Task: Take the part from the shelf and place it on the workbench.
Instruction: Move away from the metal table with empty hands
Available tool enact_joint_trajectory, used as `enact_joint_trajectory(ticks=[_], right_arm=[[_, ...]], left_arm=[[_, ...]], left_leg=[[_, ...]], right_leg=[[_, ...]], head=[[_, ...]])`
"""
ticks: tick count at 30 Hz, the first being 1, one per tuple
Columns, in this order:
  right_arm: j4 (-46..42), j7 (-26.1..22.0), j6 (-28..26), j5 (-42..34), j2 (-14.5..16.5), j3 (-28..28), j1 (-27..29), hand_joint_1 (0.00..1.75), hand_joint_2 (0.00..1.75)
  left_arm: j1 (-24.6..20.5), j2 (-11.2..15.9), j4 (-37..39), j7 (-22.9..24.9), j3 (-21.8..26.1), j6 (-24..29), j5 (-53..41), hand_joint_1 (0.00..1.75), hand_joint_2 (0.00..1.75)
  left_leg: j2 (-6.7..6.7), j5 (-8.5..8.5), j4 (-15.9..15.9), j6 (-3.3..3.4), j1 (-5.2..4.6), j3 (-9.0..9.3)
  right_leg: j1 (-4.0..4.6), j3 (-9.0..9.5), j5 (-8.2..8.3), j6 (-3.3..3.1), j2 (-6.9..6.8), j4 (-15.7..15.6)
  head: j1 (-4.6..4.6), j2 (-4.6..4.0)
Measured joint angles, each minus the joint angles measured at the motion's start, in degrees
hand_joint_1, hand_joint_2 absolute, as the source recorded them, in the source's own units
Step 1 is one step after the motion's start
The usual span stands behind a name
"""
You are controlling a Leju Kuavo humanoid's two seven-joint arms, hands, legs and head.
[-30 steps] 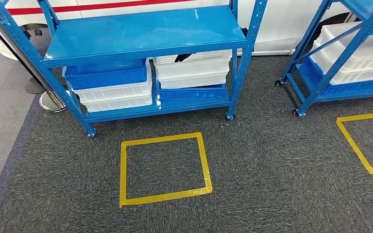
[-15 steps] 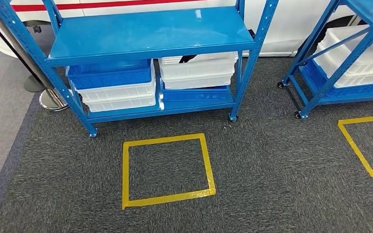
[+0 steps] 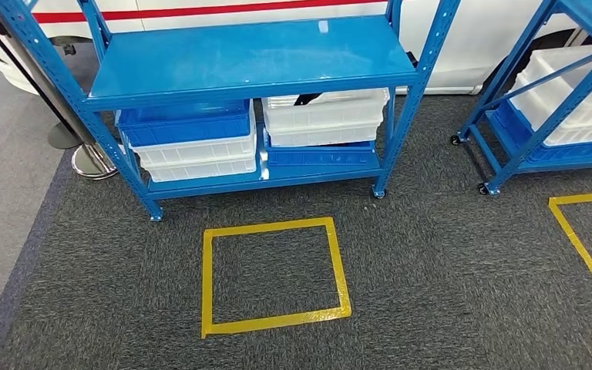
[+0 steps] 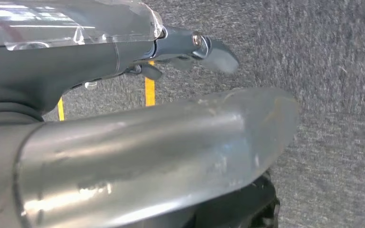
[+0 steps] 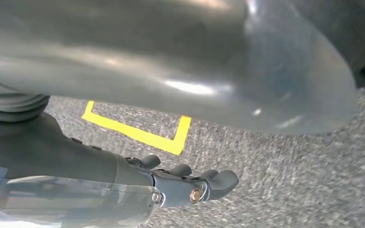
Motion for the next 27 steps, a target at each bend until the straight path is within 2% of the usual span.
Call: enact_joint_trajectory(ticks=[2,4,5,6,7,8,9,10,11,12,14,16,17,18,20,21,22,23,25,27], right_arm=[[0.0,0.06,0.03,-0.01,0.03,0.0,0.12,0.0,0.0],[0.01,0.1,0.04,-0.01,-0.02,0.0,0.21,0.0,0.0],[0.01,0.11,0.06,-0.01,-0.03,0.0,0.22,0.0,0.0],[0.01,0.12,0.06,-0.01,-0.03,0.0,0.24,0.0,0.0],[0.01,0.14,0.06,-0.01,-0.03,0.0,0.26,0.0,0.0],[0.01,0.16,0.06,-0.01,-0.03,0.0,0.28,0.0,0.0],[0.01,0.2,0.06,-0.01,-0.03,0.0,0.31,0.0,0.0],[0.03,0.25,0.06,-0.01,-0.03,0.0,0.35,0.0,0.0],[0.05,0.3,0.06,-0.01,-0.04,0.0,0.35,0.0,0.0],[0.08,0.34,0.06,-0.01,-0.04,0.0,0.33,0.0,0.0],[0.09,0.39,0.07,-0.01,-0.04,0.0,0.21,0.0,0.0],[0.09,0.41,0.09,-0.01,-0.03,0.01,0.07,0.0,0.0],[0.09,0.41,0.1,-0.01,-0.03,0.02,0.01,0.0,0.0],[0.09,0.42,0.12,-0.01,-0.03,0.02,-0.01,0.0,0.0],[0.09,0.43,0.17,-0.01,-0.03,0.02,0.0,0.0,0.0],[0.09,0.44,0.22,-0.01,-0.03,0.02,0.03,0.0,0.0],[0.09,0.44,0.28,-0.01,-0.03,0.02,0.08,0.0,0.0],[0.09,0.45,0.33,-0.01,-0.03,0.01,0.13,0.0,0.0],[0.13,0.46,0.37,-0.01,-0.07,0.02,0.32,0.0,0.0],[0.17,0.46,0.4,-0.01,-0.15,0.02,0.38,0.0,0.0]], left_arm=[[-0.05,0.03,0.0,0.0,0.02,-0.02,0.0,0.0,0.0],[0.02,0.03,0.0,0.02,0.02,-0.02,-0.01,0.0,0.0],[0.09,0.03,0.0,0.03,0.02,-0.02,-0.01,0.0,0.0],[0.17,0.03,0.0,0.03,0.02,-0.02,-0.01,0.0,0.0],[0.23,0.03,0.0,0.03,0.02,-0.02,-0.01,0.0,0.0],[0.28,0.03,0.0,0.03,0.03,-0.02,-0.01,0.0,0.0],[0.31,0.03,0.0,0.03,0.03,-0.02,-0.03,0.0,0.0],[0.36,0.03,0.0,0.05,0.03,-0.04,-0.06,0.0,0.0],[0.36,0.03,0.0,0.08,0.03,-0.07,-0.1,0.0,0.0],[0.34,0.03,0.0,0.13,0.03,-0.11,-0.14,0.0,0.0],[0.3,0.03,0.0,0.2,0.04,-0.18,-0.17,0.0,0.0],[0.32,0.04,0.0,0.24,0.04,-0.23,-0.25,0.0,0.0],[0.3,0.05,0.0,0.25,0.04,-0.25,-0.32,0.0,0.0],[0.28,0.06,0.0,0.26,0.04,-0.27,-0.4,0.0,0.0],[0.27,0.06,0.0,0.29,0.04,-0.33,-0.5,0.0,0.0],[0.31,0.05,0.0,0.31,0.04,-0.37,-0.51,0.0,0.0],[0.35,0.05,0.0,0.32,0.04,-0.41,-0.51,0.0,0.0],[0.38,0.05,0.0,0.34,0.04,-0.43,-0.51,0.0,0.0],[0.39,0.01,0.0,0.36,0.04,-0.45,-0.51,0.0,0.0],[0.34,-0.07,0.0,0.41,0.04,-0.51,-0.52,0.0,0.0]], left_leg=[[0.08,-1.81,3.18,-0.79,0.15,-1.13],[0.11,-4.97,10.51,-1.7,1.03,-5.06],[0.12,-5.99,14.04,-2.12,1.47,-7.25],[0.12,-5.9,15.95,-2.48,1.86,-8.73],[0.14,-4.6,15.69,-2.8,2.18,-9.2],[0.18,-2.2,13.12,-3.06,2.46,-8.53],[0.27,0.57,9.13,-3.26,2.7,-7.17],[0.37,2.48,5.49,-3.34,2.7,-5.69],[0.47,3.48,2.69,-3.09,2.61,-4.44],[0.54,3.54,1.32,-2.67,2.44,-3.79],[0.47,2.7,0.81,-1.38,2.18,-3.24],[0.35,2.32,0.29,-0.29,2.19,-2.39],[0.29,2.14,-0.01,0.19,2.19,-1.86],[0.3,1.93,-0.24,0.56,2.14,-1.44],[0.25,1.37,-0.31,1.08,1.87,-0.87],[0.18,1.04,-0.3,1.2,1.69,-0.51],[0.09,0.66,-0.3,1.25,1.52,-0.03],[0.0,0.23,-0.31,1.24,1.37,0.58],[-0.09,-0.75,-0.31,1.07,1.11,1.94],[-0.07,-1.63,-0.38,0.58,0.94,2.59]], right_leg=[[-0.61,0.95,0.0,-0.3,-0.19,-0.83],[-0.84,1.61,-0.39,-0.47,-0.34,-1.1],[-0.9,1.88,-0.68,-0.42,-0.33,-1.11],[-0.99,2.25,-1.04,-0.27,-0.31,-1.11],[-1.13,2.74,-1.44,-0.05,-0.28,-1.1],[-1.32,3.38,-1.91,0.24,-0.26,-1.1],[-1.5,4.04,-2.43,0.59,-0.26,-1.1],[-1.57,4.61,-2.95,1.03,-0.26,-1.07],[-1.59,5.0,-3.39,1.49,-0.25,-1.03],[-1.53,5.26,-3.71,1.95,-0.25,-1.04],[-1.55,5.56,-3.7,2.83,-0.26,-0.75],[-1.76,5.14,-3.71,3.41,-0.23,1.19],[-1.84,3.99,-4.37,3.49,-0.2,3.45],[-1.82,2.06,-5.64,3.5,-0.16,6.72],[-1.61,-2.95,-8.47,3.46,-0.13,13.7],[-1.47,-4.94,-8.85,3.4,-0.12,15.72],[-1.32,-6.01,-7.98,3.22,-0.12,15.88],[-1.14,-6.08,-5.93,2.89,-0.12,14.06],[-0.46,-4.49,-0.61,1.81,-0.08,7.24],[0.21,-3.23,1.32,0.9,-0.03,2.17]], head=[[-0.36,0.0],[-0.73,0.01],[-0.72,0.01],[-0.74,0.01],[-0.72,0.01],[-0.73,0.01],[-0.74,0.01],[-0.77,0.01],[-0.84,0.01],[-0.81,0.01],[-0.77,0.01],[-0.57,0.01],[-0.45,0.01],[-0.3,0.01],[-0.17,0.01],[-0.15,0.01],[-0.14,0.01],[-0.11,0.01],[-0.07,0.0],[-0.04,0.01]])
